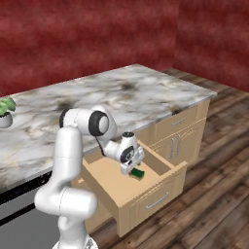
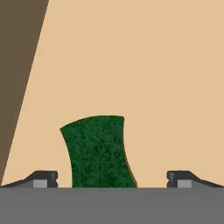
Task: Restock the sink supplies by placing the sponge and soap dispenser on the counter and next to the sink. Make sure the soap dispenser is upright.
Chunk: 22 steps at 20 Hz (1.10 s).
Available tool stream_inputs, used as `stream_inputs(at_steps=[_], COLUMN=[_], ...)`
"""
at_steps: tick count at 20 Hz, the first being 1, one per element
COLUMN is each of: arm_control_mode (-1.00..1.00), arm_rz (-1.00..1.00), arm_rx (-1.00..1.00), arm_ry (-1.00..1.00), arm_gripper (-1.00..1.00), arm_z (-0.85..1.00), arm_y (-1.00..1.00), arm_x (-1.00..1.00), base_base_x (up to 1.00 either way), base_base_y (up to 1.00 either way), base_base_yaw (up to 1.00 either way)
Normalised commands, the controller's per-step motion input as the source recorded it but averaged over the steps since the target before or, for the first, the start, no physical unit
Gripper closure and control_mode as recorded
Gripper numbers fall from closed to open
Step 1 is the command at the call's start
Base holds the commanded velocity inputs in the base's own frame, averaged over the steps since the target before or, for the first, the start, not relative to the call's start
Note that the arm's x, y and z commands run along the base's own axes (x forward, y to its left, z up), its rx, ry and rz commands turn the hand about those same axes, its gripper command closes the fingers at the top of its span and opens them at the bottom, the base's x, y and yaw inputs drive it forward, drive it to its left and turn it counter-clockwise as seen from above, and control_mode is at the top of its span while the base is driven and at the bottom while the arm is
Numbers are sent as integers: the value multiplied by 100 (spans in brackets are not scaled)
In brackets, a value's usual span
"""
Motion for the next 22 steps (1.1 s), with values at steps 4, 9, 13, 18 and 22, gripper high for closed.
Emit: stream_inputs(at_steps=[4,9,13,18,22], arm_control_mode=[-100,-100,-100,-100,-100], arm_rz=[0,0,1,2,2], arm_rx=[0,0,0,0,0], arm_ry=[0,0,0,0,0], arm_gripper=[-100,-100,-100,-100,-100], arm_z=[-22,-13,-12,-4,-5], arm_y=[0,0,0,-7,-8], arm_x=[-20,2,10,9,12], base_base_x=[0,0,0,0,0], base_base_y=[0,0,0,0,0], base_base_yaw=[0,0,0,0,0])
